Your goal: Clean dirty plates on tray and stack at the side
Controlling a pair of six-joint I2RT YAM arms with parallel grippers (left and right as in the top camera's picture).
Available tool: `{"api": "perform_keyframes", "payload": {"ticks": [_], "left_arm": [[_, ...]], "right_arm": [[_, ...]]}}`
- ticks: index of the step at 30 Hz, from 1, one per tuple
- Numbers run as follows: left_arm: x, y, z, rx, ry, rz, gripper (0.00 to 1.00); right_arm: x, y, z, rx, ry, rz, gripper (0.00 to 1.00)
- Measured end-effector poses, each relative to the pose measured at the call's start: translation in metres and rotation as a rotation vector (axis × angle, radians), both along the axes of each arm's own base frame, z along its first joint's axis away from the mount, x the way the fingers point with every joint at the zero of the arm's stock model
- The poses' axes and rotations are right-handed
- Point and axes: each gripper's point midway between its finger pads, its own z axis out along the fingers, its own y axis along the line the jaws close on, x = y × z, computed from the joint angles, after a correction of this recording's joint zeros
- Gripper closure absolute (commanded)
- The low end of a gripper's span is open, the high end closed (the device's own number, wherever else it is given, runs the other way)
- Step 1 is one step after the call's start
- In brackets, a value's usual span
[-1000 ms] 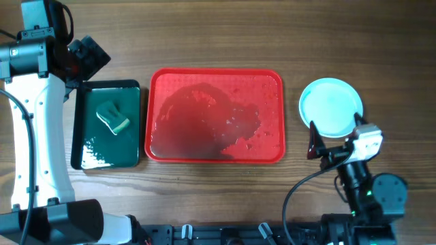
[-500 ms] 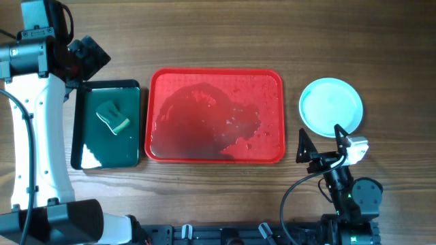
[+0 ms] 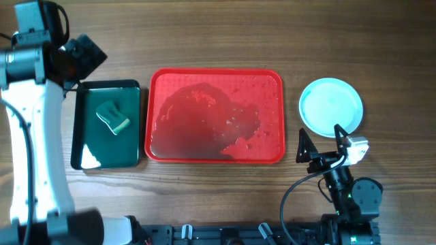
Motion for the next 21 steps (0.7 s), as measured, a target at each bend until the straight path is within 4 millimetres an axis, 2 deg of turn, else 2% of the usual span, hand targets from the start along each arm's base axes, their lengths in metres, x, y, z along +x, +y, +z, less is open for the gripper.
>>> {"api": "perform_keyframes", "payload": {"ticks": [3,5,6,8,10,11,12,14,15,21], "left_arm": [[0.003,-0.031,0.044,0.051,-0.326,-0.168,0.0],[-0.018,-0.057,0.054,0.104,-0.492,-0.354,0.0],[-0.032,-0.067,0.052,0.133,-0.547,-0.429,0.0],[-0.059,-0.081,0.028,0.184,-0.628,-0.536,0.0],[-0.085,-0.09,-0.008,0.22,-0.685,-0.594,0.0],[-0.093,-0.093,-0.028,0.233,-0.708,-0.611,0.0],[-0.096,-0.094,-0.037,0.25,-0.74,-0.616,0.0],[-0.108,-0.096,-0.075,0.263,-0.763,-0.627,0.0],[-0.114,-0.097,-0.088,0.273,-0.783,-0.63,0.0],[-0.126,-0.098,-0.089,0.355,-0.872,-0.645,0.0]], "right_arm": [[0.0,0.0,0.001,0.0,-0.004,0.002,0.0],[0.0,0.001,0.001,0.001,-0.005,0.005,0.0],[-0.001,0.001,0.001,0.0,-0.006,0.007,0.0],[-0.001,0.001,0.002,0.002,-0.006,0.007,0.0],[-0.001,0.001,0.002,0.004,-0.006,0.007,0.0],[-0.001,0.001,0.002,0.004,-0.007,0.007,0.01],[-0.001,0.001,0.002,0.004,-0.007,0.007,0.0],[-0.001,0.001,0.001,0.004,-0.006,0.007,0.0],[-0.001,0.001,0.001,0.004,-0.006,0.007,0.0],[-0.001,0.001,0.001,0.004,-0.006,0.007,0.0]]}}
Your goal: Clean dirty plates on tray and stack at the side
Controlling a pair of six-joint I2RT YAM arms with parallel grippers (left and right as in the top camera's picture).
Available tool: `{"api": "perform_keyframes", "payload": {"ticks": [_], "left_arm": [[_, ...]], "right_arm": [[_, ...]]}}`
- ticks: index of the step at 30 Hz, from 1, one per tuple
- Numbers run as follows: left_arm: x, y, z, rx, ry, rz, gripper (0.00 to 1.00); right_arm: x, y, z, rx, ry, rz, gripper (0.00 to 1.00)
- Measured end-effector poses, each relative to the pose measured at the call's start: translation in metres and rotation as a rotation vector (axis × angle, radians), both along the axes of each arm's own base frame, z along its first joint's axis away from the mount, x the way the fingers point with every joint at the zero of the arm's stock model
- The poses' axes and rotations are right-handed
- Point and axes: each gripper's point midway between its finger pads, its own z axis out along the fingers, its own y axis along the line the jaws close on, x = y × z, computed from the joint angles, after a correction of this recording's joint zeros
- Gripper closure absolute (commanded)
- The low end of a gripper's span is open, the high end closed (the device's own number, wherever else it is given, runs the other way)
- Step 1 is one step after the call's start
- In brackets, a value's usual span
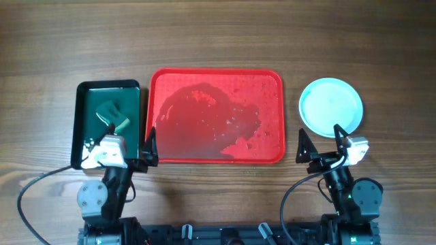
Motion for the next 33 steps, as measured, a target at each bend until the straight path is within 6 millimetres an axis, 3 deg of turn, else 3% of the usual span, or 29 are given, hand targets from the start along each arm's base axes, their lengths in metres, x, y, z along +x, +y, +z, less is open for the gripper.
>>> {"api": "perform_keyframes", "payload": {"ticks": [6,33], "left_arm": [[-0.002,0.001,-0.024,0.009,0.0,0.004,0.0],[-0.002,0.003,-0.019,0.012,-0.022,0.019,0.0]], "right_arm": [[0.0,0.0,0.0,0.0,0.0,0.0,0.0],[0.0,0.0,0.0,0.0,0.0,0.0,0.0]]}}
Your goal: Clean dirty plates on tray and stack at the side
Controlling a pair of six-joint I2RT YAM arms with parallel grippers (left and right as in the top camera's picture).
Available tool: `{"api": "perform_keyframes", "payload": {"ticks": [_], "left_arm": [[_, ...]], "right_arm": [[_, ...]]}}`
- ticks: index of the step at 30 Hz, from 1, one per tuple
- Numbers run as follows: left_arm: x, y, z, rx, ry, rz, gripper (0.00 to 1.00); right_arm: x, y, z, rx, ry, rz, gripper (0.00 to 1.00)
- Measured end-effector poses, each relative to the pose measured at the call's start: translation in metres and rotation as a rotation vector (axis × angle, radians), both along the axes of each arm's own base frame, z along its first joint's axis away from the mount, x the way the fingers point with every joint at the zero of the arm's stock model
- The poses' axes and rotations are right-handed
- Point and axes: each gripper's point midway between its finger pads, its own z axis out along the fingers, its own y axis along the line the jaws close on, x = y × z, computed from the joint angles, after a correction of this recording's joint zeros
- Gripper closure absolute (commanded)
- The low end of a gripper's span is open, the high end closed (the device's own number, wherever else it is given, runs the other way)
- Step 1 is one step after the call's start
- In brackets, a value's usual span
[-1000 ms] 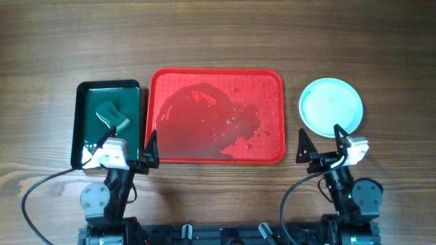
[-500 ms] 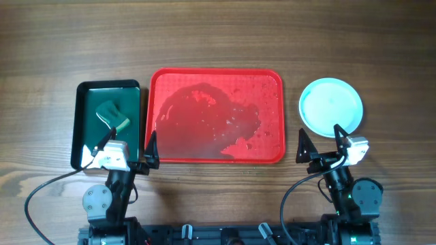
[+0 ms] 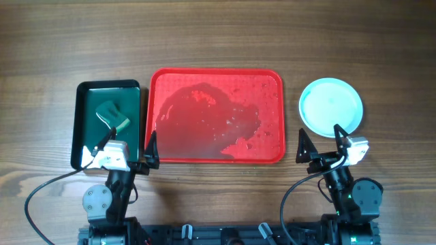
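The red tray [image 3: 215,116] lies in the middle of the table and holds only wet smears and crumbs. A light blue plate [image 3: 331,107] sits on the wood to its right, looking clean; whether more plates lie under it cannot be told. A green sponge [image 3: 113,116] rests in the dark green tray [image 3: 82,129] on the left. My left gripper [image 3: 128,147] is folded back at the front edge, open and empty, over that tray's near end. My right gripper [image 3: 320,141] stands open and empty just in front of the blue plate.
Cables run from both arm bases along the table's front edge. Bare wooden table stretches behind the trays and the plate.
My left arm has settled slightly lower and to the right at its folded place by the front edge. The right arm, plate, sponge and trays have not moved.
My left arm was first raised high at the far left beside the green tray, with the sponge lying in that tray. Then it was folded down at the front edge, open, and it stays there now. The plate stayed right of the red tray throughout.
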Motion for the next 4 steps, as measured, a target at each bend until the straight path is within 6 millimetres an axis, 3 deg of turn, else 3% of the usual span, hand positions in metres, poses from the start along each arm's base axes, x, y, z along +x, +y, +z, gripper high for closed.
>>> {"api": "perform_keyframes", "payload": {"ticks": [4], "left_arm": [[0.0,0.0,0.0,0.0,0.0,0.0,0.0]], "right_arm": [[0.0,0.0,0.0,0.0,0.0,0.0,0.0]]}}
